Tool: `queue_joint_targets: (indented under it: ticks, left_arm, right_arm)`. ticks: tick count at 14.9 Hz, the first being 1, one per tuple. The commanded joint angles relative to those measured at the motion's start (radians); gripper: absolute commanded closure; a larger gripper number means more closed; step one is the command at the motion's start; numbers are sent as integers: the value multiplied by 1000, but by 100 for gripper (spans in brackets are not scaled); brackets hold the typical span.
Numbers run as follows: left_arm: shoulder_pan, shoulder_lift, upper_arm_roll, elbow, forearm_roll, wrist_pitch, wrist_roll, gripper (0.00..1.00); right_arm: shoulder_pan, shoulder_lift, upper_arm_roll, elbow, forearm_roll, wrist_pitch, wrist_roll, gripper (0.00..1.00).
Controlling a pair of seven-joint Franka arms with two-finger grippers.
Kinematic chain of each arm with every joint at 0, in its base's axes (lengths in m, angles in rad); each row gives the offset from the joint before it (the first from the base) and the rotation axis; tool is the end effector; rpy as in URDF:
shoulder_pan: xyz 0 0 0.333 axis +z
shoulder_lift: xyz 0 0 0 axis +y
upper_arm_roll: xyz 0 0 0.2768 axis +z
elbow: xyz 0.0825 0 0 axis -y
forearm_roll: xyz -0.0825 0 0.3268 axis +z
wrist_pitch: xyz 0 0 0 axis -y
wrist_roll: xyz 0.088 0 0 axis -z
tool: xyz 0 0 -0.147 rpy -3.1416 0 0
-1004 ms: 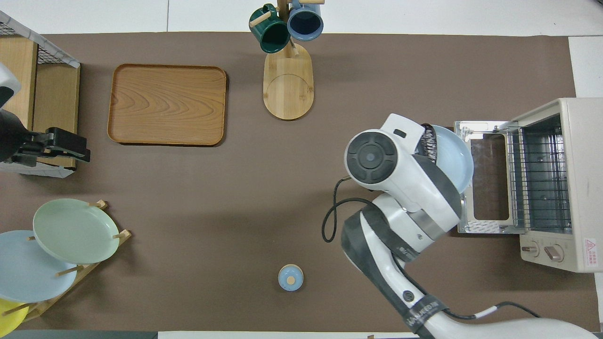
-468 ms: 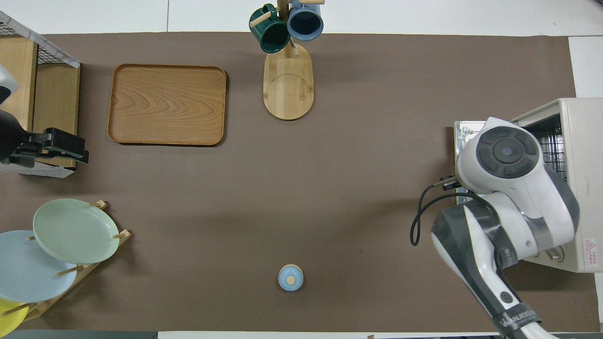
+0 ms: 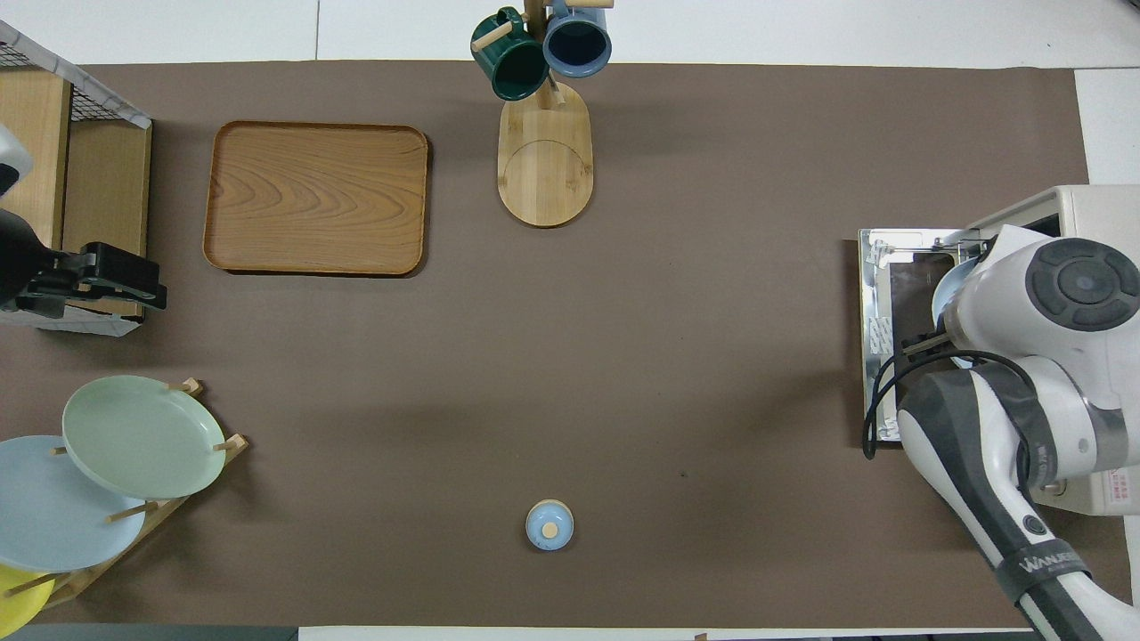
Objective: Put eggplant into oven
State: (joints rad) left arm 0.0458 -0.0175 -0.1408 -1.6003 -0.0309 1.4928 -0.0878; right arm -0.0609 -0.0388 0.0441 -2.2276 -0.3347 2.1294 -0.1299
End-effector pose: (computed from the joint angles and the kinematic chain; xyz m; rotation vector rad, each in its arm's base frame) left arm 0.4772 -0.0507 0.5354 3.1181 -0.0126 -0.1441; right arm 0.4670 -0.0335 0.3423 2.8325 0.4282 -0.1144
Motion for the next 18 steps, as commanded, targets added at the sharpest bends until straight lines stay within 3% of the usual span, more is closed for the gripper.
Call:
queue_joint_targets:
  ticks: [1,7,12,16,18]
  left_arm:
    - [-11,-9,15,5,-3,-17,8,0]
    - [-3,-10,15,3,-4,-19,8,0]
    - [-3,-10,15,3,-3,-19,8,0]
    - [-3,-10,15,3,-3,-19,8,0]
    - [-3,-9,15,3,-4,-19,8,0]
  right_arm:
    - [-39,-26,14,-40,46,18,-45,100]
    - [-69,-32,13,-58,95,18,-66,100]
    - [-71,-30,13,-53,95,18,-71,93]
    - [-59,-12,17,37,120,-74,-93,80]
    - [-31,-12,19,65,160,-100,-93,80]
